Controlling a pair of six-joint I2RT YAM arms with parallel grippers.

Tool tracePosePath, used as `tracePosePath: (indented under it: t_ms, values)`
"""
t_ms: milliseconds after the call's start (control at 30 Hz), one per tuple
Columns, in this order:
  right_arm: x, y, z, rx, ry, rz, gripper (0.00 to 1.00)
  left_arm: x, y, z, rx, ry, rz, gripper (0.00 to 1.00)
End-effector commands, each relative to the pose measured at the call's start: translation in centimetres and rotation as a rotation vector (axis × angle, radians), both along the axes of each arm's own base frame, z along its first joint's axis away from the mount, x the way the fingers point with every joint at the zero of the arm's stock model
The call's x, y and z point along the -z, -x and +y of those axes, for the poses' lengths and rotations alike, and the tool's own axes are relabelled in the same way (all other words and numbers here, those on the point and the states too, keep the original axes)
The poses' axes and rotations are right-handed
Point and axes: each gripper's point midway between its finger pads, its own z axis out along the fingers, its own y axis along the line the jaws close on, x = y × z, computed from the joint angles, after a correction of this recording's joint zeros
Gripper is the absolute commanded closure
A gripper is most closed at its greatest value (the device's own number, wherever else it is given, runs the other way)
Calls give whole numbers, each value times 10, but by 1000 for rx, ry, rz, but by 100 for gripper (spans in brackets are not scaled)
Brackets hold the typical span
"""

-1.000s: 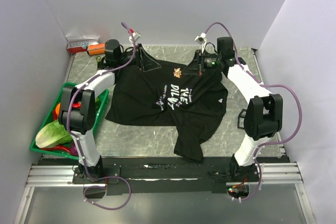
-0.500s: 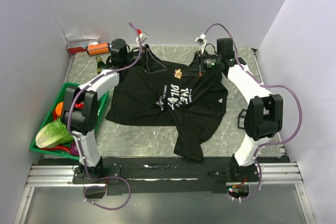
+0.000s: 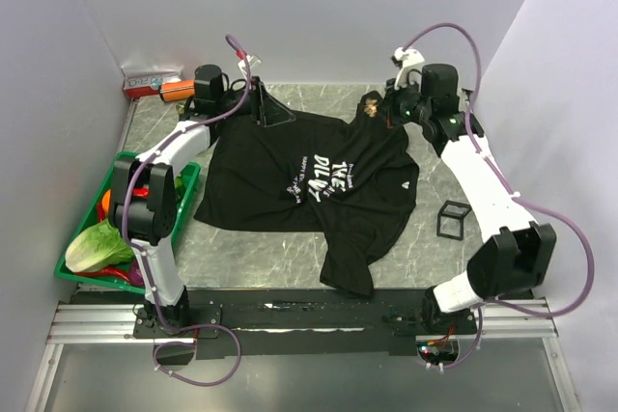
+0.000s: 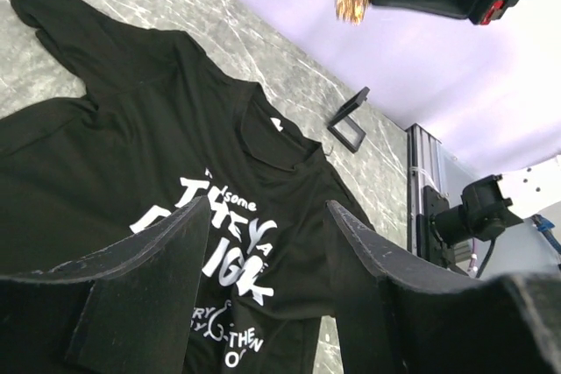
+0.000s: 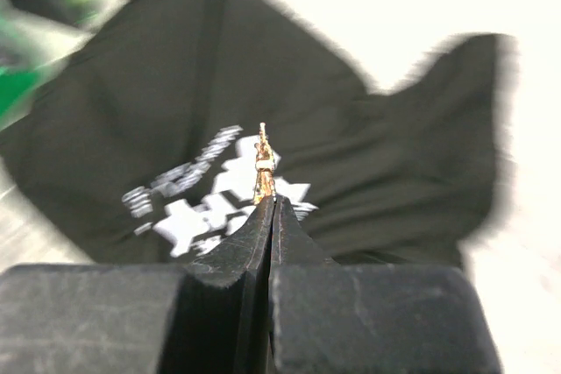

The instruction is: Remove the brooch from the garment

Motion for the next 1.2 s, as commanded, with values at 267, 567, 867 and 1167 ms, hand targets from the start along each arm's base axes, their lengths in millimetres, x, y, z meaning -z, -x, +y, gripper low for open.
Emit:
tracePosePath:
  t_ms: [267, 567, 867, 1167]
  values:
    - [-24, -30, -68, 540, 99, -127, 100, -5, -13, -3, -17, -10, -31, 40]
    - [0, -5, -43, 63, 151, 25, 100, -8, -15, -3, -2, -4, -41, 40]
    - [104, 111, -132, -196, 449, 463, 100, -1, -19, -2, 4, 49, -12, 41]
    - [161, 161, -199, -255, 889, 427, 100, 5, -20, -3, -1, 74, 12, 41]
